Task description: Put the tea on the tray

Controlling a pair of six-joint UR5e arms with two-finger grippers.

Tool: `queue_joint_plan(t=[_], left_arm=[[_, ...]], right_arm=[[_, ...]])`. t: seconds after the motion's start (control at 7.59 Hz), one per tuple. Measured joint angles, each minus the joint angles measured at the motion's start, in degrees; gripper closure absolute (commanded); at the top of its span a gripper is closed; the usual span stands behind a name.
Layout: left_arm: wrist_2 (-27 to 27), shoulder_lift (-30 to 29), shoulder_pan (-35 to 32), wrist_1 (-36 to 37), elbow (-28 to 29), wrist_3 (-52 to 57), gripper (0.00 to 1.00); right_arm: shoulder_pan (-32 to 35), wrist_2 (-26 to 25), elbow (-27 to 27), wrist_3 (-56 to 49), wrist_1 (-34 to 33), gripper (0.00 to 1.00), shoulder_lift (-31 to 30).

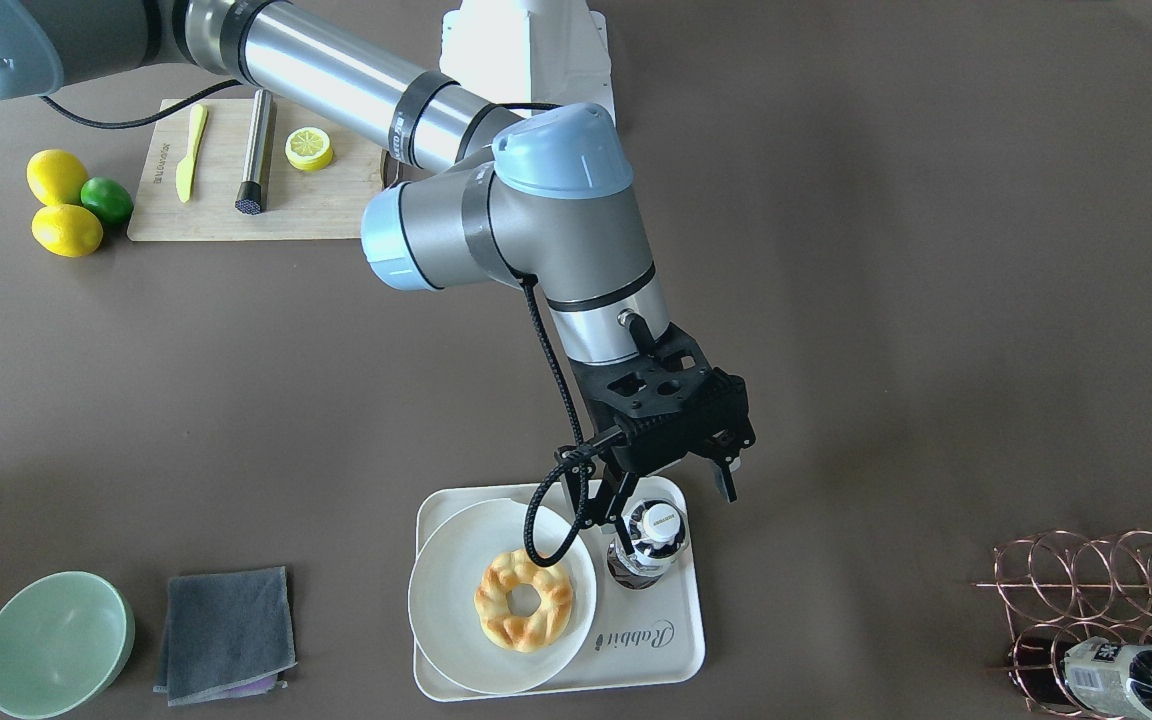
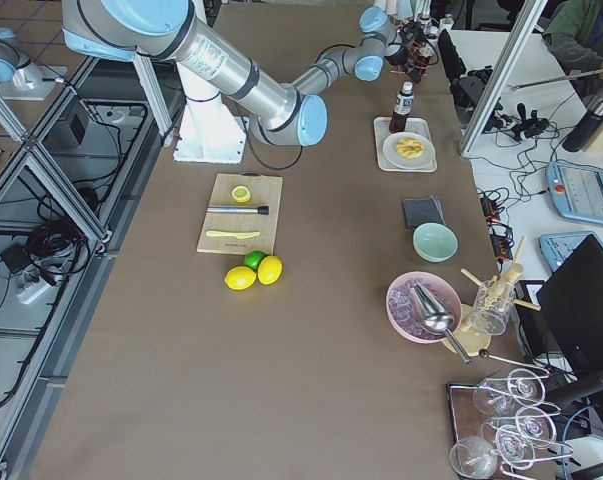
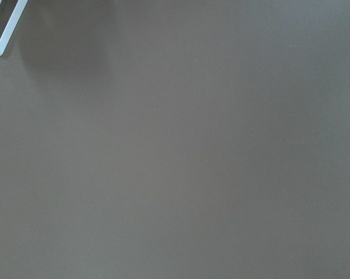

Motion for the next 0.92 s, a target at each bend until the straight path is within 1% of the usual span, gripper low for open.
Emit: queue_joint_plan(t=[0.13,0.26,0.4,0.66,0.79,0.92], left_arm=[[-0.01,0.25,-0.01,0.0,-0.25,0.0,0.02],[-0.01,0.72,-0.01,0.0,-0.9,0.0,0.02],[0.03,1.03,-0.01,0.04,-1.49,0.0,0.02],[0.06,1.21,-0.01,0.03,-1.87,0.0,0.02],[0.07,1.23,-0.01,0.0,-1.89,0.0,0.02],[0.07,1.24,0.01,-0.01,-1.88,0.04,0.02]], right_arm=[[2.04,4.42,4.29,-0.18,-3.63,0.0,-1.78],[3.97,8.6,10.61,-0.31,-7.86,0.0,-5.35],[6.24,13.39,18.16,-0.29,-12.03,0.0,-10.39],[13.01,23.38,34.74,-1.21,-24.29,0.0,-22.79],[15.82,25.96,41.07,-3.05,-30.94,0.0,-28.47],[18.33,27.33,46.27,-6.26,-37.06,0.0,-34.31]])
